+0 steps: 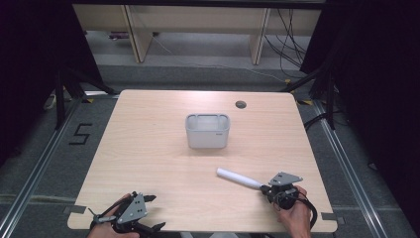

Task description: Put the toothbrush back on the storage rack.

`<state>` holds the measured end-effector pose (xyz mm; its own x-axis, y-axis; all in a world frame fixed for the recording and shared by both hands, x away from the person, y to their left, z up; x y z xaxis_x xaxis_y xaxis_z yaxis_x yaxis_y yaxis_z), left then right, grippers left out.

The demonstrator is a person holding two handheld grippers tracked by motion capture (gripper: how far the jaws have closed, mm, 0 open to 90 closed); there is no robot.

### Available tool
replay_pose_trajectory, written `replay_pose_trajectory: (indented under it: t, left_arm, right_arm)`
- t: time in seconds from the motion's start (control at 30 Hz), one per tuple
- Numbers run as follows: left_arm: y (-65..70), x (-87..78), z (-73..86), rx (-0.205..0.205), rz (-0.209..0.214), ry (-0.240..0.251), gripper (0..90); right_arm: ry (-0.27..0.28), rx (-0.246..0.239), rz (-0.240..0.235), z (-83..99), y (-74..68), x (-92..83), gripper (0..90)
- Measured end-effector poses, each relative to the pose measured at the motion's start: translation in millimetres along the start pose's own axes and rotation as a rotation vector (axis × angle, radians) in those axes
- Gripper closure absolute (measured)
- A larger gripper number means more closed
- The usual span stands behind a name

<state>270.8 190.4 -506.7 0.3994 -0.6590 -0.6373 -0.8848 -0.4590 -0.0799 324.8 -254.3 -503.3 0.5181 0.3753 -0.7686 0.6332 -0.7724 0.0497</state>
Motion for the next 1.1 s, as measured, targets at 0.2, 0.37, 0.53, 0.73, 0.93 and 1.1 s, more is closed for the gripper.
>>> replay_pose_trajectory:
  t: [0.2,0.37,0.53,0.73,0.93,1.1]
  left_arm:
    - [0.4,0.4,0.0,-0.005,0.001,0.004,14.7]
    - [0.1,0.1,-0.1,0.0,0.001,-0.001,14.7]
    - [-0.4,-0.4,-0.1,0.011,-0.006,-0.006,14.7]
    - [-0.1,0.2,-0.1,-0.002,0.003,0.002,14.7]
    - [1.2,1.2,-0.1,-0.023,0.006,0.018,14.7]
    - [0.5,0.4,-0.1,-0.011,0.003,0.009,14.7]
  right_arm:
    - [0.016,0.003,0.022,-1.7,4.5,1.8,86.7]
    - [0.019,-0.01,0.045,-4.3,10.4,3.2,86.7]
    - [0.024,-0.011,0.066,-8.7,14.9,7.3,86.7]
    - [0.021,-0.014,0.09,-14.8,20.3,13.3,86.7]
    - [0.02,0.005,0.096,-21.8,22.5,19.8,86.7]
    - [0.03,-0.026,0.118,-27.8,24.7,24.7,86.7]
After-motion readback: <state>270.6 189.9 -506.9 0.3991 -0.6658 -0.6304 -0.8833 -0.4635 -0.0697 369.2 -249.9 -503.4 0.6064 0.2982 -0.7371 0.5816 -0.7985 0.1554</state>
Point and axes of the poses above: each handheld gripper's, and its own axes: x roughly forward along the jaws, z roughly out of its underside, y roughly to its right, the point moved 1 cm from there along x, roughly forward along the jaws, and after that the axes turned 2 degrees about -x, right-handed, at the moved point
